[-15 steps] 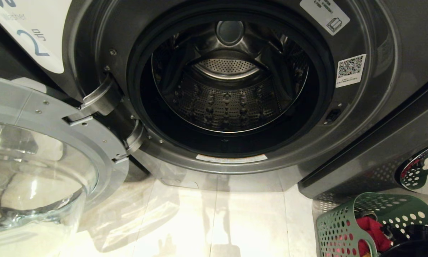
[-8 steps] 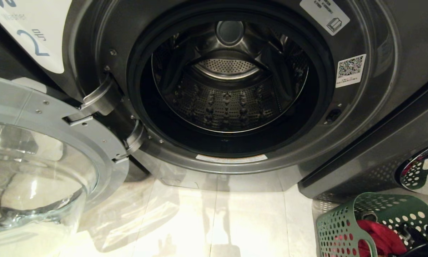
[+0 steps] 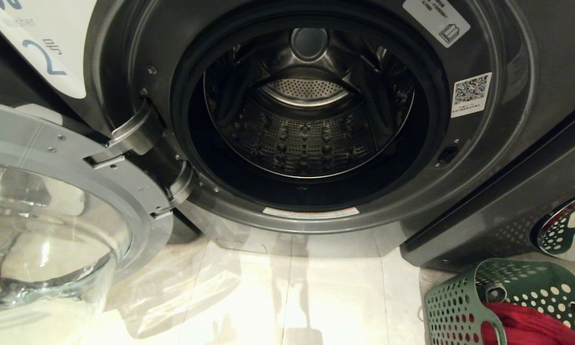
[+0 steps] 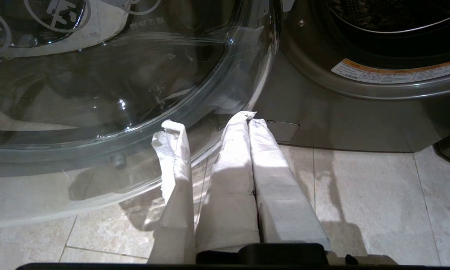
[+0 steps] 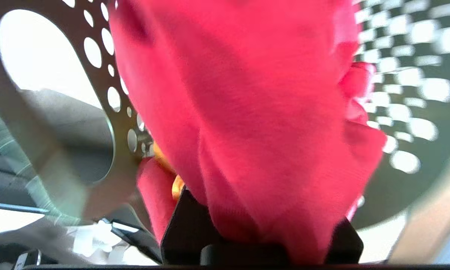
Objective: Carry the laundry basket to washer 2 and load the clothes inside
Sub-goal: Place the clothes into the washing machine
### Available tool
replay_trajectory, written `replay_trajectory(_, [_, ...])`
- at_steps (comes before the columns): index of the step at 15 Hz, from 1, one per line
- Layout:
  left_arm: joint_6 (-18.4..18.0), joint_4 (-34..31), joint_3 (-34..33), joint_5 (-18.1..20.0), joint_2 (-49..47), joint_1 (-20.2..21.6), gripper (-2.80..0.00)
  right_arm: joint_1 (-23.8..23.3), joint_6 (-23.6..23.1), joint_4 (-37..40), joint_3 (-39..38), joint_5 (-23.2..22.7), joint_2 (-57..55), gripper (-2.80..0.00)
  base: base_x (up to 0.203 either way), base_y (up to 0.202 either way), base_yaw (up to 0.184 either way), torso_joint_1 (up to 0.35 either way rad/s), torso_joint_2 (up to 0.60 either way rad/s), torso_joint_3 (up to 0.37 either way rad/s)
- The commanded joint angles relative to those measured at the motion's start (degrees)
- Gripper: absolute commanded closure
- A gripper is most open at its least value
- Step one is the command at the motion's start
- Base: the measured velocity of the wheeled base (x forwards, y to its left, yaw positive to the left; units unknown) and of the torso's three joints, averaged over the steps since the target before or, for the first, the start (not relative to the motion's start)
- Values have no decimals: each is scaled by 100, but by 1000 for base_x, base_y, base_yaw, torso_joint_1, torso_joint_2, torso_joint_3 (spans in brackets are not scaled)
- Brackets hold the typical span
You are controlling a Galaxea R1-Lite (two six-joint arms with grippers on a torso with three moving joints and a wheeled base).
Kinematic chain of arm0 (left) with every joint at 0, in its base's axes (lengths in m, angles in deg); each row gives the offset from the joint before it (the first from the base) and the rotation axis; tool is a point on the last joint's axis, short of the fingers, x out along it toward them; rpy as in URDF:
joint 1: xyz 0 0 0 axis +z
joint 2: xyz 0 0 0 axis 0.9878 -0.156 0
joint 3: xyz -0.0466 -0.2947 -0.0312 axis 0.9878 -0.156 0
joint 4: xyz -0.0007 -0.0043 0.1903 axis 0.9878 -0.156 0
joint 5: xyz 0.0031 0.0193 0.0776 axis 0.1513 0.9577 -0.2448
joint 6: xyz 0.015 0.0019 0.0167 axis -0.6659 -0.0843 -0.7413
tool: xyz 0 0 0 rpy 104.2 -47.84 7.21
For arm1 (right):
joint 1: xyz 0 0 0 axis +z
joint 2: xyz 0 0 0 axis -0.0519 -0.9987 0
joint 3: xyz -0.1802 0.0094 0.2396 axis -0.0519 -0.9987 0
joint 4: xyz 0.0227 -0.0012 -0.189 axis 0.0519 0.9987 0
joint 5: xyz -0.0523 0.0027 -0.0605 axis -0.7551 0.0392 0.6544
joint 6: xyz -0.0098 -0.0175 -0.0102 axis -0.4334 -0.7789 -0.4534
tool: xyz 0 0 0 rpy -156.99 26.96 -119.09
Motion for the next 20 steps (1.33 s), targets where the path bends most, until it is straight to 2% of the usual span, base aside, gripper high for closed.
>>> replay_trajectory(1, [3, 5, -232, -2, -9, 2, 0, -213, -16, -12, -204, 121, 1386, 0, 0, 0, 0, 0, 0, 0])
replay_trajectory(5, [3, 5, -232, -2, -9, 2, 0, -457, -126, 167, 5, 460, 3045, 0, 0, 0, 0, 0, 0, 0])
replay_trajectory(7, [3, 6, -232, -2, -9, 2, 0, -481, -296, 957, 478, 536, 3908, 0, 0, 0, 0, 0, 0, 0])
replay_trajectory(8, [3, 5, -232, -2, -9, 2, 0, -484, -348, 1714, 837, 553, 4321, 0, 0, 0, 0, 0, 0, 0])
replay_trajectory(12, [3, 6, -232, -2, -9, 2, 0, -403, -427, 5864, 2736, 444, 5887, 0, 0, 0, 0, 0, 0, 0])
replay_trajectory(13, [3, 8, -232, -2, -9, 2, 0, -232, -432, 6559, 3056, 284, 6122, 0, 0, 0, 0, 0, 0, 0])
replay_trajectory(14, [3, 5, -232, -2, -9, 2, 0, 20, -428, 6939, 3257, 134, 6191, 0, 0, 0, 0, 0, 0, 0])
replay_trajectory(16, [3, 11, -232, -2, -9, 2, 0, 630, -406, 7350, 3619, -150, 6183, 0, 0, 0, 0, 0, 0, 0])
replay_trajectory(18, [3, 13, -232, -2, -9, 2, 0, 1426, -319, 7692, 3943, -302, 6162, 0, 0, 0, 0, 0, 0, 0])
replay_trajectory(20, [3, 5, -232, -2, -9, 2, 0, 2474, -61, 7986, 4364, -406, 6115, 0, 0, 0, 0, 0, 0, 0])
